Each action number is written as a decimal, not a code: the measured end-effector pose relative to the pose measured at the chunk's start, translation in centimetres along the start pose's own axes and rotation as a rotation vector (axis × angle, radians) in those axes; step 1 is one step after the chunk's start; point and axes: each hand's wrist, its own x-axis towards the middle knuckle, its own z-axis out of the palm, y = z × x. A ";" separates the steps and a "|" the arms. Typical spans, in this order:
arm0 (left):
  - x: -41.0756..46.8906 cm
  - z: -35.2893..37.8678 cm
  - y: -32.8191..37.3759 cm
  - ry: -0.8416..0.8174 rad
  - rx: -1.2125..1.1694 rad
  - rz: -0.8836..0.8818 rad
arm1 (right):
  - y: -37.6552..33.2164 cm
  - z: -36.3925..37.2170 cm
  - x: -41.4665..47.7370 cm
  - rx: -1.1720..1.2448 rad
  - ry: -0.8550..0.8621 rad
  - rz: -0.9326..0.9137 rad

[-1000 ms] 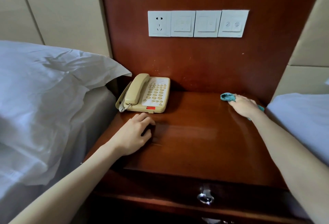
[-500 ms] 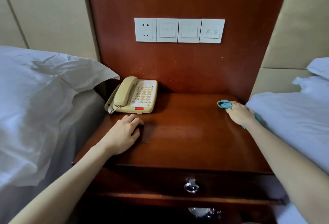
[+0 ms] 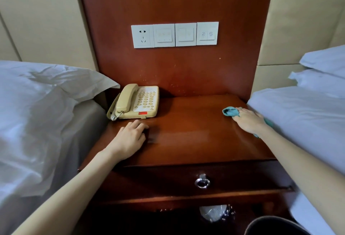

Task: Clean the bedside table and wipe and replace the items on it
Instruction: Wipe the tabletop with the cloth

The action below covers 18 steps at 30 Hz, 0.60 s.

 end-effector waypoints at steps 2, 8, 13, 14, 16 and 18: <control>0.0 0.0 0.0 -0.005 0.001 -0.009 | -0.2 -0.2 -1.4 0.000 -0.003 -0.007; -0.1 -0.4 0.5 -0.043 -0.016 -0.040 | -1.5 -0.2 -6.1 0.019 -0.011 -0.040; -0.2 -0.9 0.6 -0.061 -0.052 -0.037 | -4.4 0.0 -8.9 0.042 -0.020 -0.098; -0.3 -1.0 0.7 -0.063 -0.055 -0.041 | -5.1 0.1 -9.4 0.048 -0.025 -0.112; -0.3 -1.0 0.8 -0.059 -0.061 -0.049 | -7.0 0.3 -10.4 0.063 -0.020 -0.156; -0.3 -1.1 0.9 -0.056 -0.067 -0.051 | -9.0 0.6 -11.7 0.076 0.004 -0.220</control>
